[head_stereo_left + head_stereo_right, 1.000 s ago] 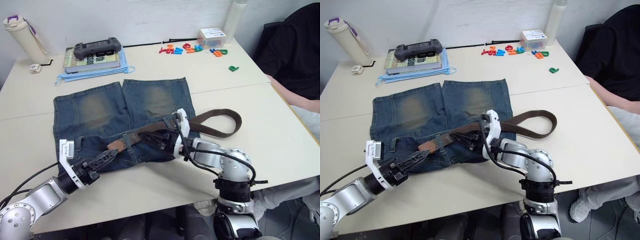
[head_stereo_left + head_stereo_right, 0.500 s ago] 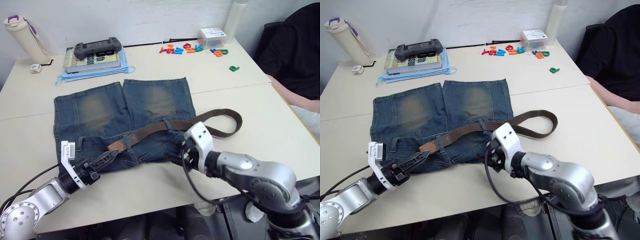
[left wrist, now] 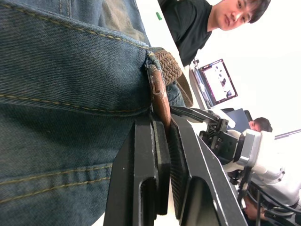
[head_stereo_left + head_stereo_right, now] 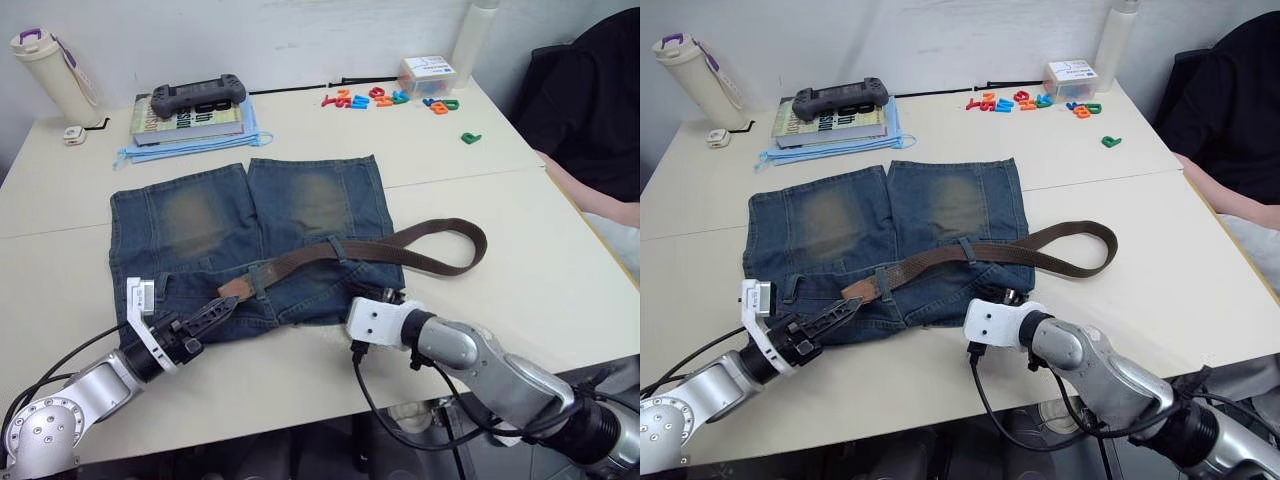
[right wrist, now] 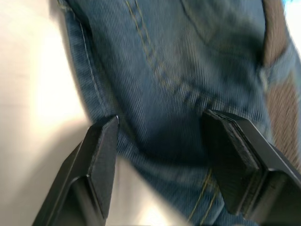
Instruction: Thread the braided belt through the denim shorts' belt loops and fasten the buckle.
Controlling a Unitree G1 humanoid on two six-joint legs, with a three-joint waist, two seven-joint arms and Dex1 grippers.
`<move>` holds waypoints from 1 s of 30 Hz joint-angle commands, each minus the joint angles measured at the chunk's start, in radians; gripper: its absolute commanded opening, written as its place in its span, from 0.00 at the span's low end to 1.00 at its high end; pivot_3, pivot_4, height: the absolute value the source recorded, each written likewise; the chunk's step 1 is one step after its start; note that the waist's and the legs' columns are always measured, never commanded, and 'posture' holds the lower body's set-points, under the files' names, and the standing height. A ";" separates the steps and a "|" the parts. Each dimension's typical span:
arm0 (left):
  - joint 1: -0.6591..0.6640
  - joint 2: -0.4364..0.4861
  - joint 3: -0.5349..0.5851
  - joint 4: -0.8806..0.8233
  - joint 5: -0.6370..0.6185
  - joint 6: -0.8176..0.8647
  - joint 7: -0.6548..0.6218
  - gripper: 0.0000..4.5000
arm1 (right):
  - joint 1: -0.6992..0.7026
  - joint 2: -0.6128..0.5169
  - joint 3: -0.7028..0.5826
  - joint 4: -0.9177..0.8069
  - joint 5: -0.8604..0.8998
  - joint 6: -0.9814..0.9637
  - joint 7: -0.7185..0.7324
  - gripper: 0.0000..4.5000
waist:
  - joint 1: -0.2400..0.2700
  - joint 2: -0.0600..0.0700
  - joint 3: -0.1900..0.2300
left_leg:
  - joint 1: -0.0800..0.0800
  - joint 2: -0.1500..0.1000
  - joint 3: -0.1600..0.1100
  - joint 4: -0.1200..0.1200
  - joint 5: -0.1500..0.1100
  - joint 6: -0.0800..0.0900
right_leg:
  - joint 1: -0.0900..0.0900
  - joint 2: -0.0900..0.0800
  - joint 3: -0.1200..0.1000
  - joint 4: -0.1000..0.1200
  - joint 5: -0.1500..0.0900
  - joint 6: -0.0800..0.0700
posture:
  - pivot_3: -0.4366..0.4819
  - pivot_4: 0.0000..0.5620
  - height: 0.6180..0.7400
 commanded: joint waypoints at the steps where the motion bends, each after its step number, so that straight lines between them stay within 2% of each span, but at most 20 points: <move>1: -0.010 0.000 0.008 -0.040 -0.027 -0.009 0.015 0.00 | 0.020 0.025 -0.009 0.036 -0.090 -0.026 0.034 0.41 | 0.006 0.000 0.000 | 0.000 0.000 0.000 0.000 0.000 0.000 | 0.000 0.000 0.000 0.000 0.000 0.000 | 0.48 0.27 0.78; 5: -0.018 -0.004 0.004 -0.042 -0.033 -0.010 0.028 0.00 | 0.044 0.055 -0.033 0.057 -0.150 -0.038 0.072 0.01 | 0.017 -0.001 0.000 | 0.000 0.000 0.000 0.001 0.000 0.000 | 0.001 0.001 0.000 0.000 0.000 0.000 | 0.48 0.27 0.78; 12: -0.026 -0.009 -0.010 -0.056 -0.046 -0.008 0.042 0.00 | 0.069 0.090 -0.143 0.127 -0.208 0.012 0.089 0.01 | 0.019 -0.001 -0.001 | 0.001 -0.001 0.000 0.001 0.000 0.000 | 0.002 0.002 0.000 0.001 0.001 0.000 | 0.48 0.27 0.78; 19: -0.028 -0.017 -0.013 -0.061 -0.055 -0.019 0.061 0.00 | 0.093 0.060 -0.246 0.184 -0.239 0.012 0.117 0.01 | 0.044 -0.002 -0.001 | 0.001 -0.001 0.000 0.002 0.001 0.000 | 0.002 0.003 0.000 0.001 0.001 0.000 | 0.48 0.27 0.78; 30: -0.017 -0.003 0.016 -0.067 -0.079 -0.025 0.083 0.00 | 0.124 0.017 -0.339 0.246 -0.281 -0.033 0.146 0.01 | 0.047 -0.002 -0.001 | 0.001 -0.002 -0.001 0.002 0.001 0.001 | 0.003 0.002 -0.001 0.000 0.001 0.000 | 0.48 0.27 0.78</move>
